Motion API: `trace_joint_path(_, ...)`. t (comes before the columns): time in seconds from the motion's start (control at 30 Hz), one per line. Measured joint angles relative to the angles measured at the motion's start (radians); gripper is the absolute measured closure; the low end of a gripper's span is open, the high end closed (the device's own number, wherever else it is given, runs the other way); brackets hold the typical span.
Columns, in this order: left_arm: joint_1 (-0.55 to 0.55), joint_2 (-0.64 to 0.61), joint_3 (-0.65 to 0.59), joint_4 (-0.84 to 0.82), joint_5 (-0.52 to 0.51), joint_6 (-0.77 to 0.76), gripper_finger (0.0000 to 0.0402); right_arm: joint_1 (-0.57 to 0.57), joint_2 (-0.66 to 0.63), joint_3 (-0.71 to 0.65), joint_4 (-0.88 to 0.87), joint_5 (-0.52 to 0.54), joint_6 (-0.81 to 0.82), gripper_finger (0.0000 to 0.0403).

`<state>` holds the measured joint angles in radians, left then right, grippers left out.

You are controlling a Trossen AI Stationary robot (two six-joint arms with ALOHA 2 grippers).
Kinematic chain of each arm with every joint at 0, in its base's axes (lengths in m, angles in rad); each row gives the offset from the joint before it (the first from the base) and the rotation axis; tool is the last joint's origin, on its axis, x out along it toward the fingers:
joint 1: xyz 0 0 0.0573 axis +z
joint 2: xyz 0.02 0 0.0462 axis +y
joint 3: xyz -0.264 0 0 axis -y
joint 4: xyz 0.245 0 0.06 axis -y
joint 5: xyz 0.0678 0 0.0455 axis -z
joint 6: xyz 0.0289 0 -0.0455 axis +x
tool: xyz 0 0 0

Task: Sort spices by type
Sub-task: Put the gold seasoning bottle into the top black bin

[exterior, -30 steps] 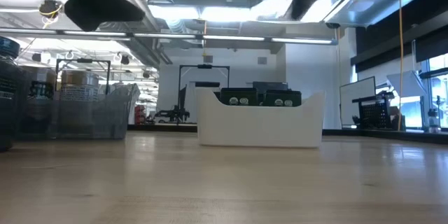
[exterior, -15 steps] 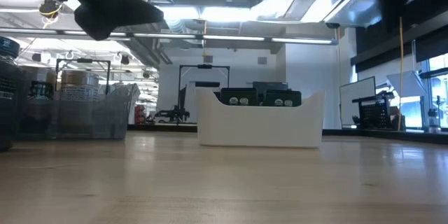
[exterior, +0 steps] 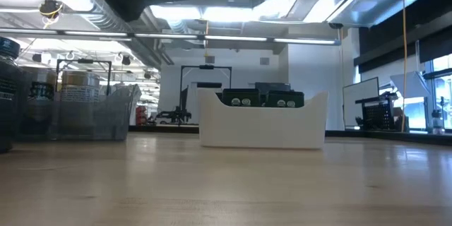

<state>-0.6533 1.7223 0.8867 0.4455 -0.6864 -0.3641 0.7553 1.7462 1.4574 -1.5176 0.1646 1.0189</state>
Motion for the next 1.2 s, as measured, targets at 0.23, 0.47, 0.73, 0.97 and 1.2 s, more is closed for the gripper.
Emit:
trace_joint_path(0.23, -0.004, 0.067, 0.085, 0.002, 0.039, -0.035, 0.0116, 0.094, 0.000, 0.000, -0.003, -0.009, 0.081, 0.0049)
trace_joint_path(0.47, -0.021, 0.149, 0.177, -0.003, 0.040, -0.026, 0.0116, 0.178, 0.000, 0.000, 0.044, -0.011, 0.151, 0.0046)
trace_joint_path(0.73, -0.029, 0.169, 0.236, -0.053, 0.039, -0.020, 0.0116, 0.248, 0.000, -0.012, -0.025, -0.155, 0.262, 0.0014)
trace_joint_path(0.97, -0.027, 0.169, 0.237, -0.052, 0.039, -0.052, 0.0116, 0.282, 0.000, -0.012, 0.096, -0.287, 0.392, 0.0043)
trace_joint_path(1.2, -0.032, 0.169, 0.237, -0.046, 0.039, -0.094, 0.0116, 0.332, 0.000, -0.012, 0.118, -0.393, 0.503, 0.0045)
